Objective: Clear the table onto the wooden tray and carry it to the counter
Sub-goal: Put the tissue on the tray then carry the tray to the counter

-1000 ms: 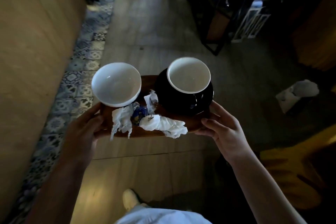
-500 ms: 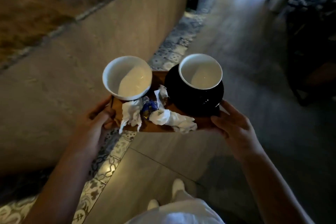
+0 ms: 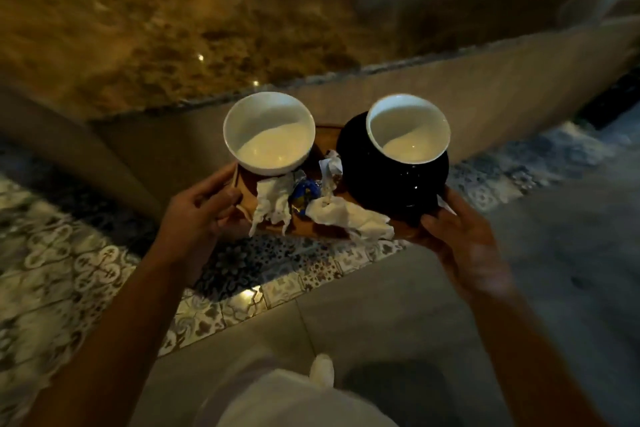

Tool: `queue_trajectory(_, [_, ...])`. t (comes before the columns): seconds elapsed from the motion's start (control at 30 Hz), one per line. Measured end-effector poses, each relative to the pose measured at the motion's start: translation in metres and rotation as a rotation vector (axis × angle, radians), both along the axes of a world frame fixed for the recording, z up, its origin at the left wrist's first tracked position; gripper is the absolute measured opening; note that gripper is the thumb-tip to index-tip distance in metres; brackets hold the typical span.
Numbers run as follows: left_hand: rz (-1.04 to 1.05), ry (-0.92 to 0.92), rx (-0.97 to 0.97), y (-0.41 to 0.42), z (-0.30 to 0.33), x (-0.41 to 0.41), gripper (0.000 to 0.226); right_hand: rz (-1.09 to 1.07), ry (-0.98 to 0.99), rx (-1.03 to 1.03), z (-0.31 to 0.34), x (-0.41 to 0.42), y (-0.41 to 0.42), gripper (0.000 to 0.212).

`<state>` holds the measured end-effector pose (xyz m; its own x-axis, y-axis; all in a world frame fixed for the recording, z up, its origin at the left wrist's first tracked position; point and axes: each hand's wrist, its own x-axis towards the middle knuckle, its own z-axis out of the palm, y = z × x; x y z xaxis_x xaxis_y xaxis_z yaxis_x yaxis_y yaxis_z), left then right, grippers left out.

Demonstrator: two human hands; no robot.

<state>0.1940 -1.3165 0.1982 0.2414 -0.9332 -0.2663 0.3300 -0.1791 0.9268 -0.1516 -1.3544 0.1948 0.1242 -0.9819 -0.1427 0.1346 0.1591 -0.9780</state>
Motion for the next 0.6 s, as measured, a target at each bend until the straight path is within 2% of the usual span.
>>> queue_trajectory(0.13, [0.142,-0.027,0.003,-0.022,-0.001,0.039,0.028,0.111,-0.004,0.02,-0.004,0.044,-0.066,0.072])
queue_trajectory(0.4, [0.259,-0.099,0.016,-0.094,-0.01,0.159,0.043,0.254,-0.021,0.06,-0.018,0.175,-0.182,0.072])
queue_trajectory(0.6, [0.231,-0.121,0.06,-0.169,-0.005,0.259,0.043,0.251,-0.007,0.117,-0.017,0.275,-0.256,0.123])
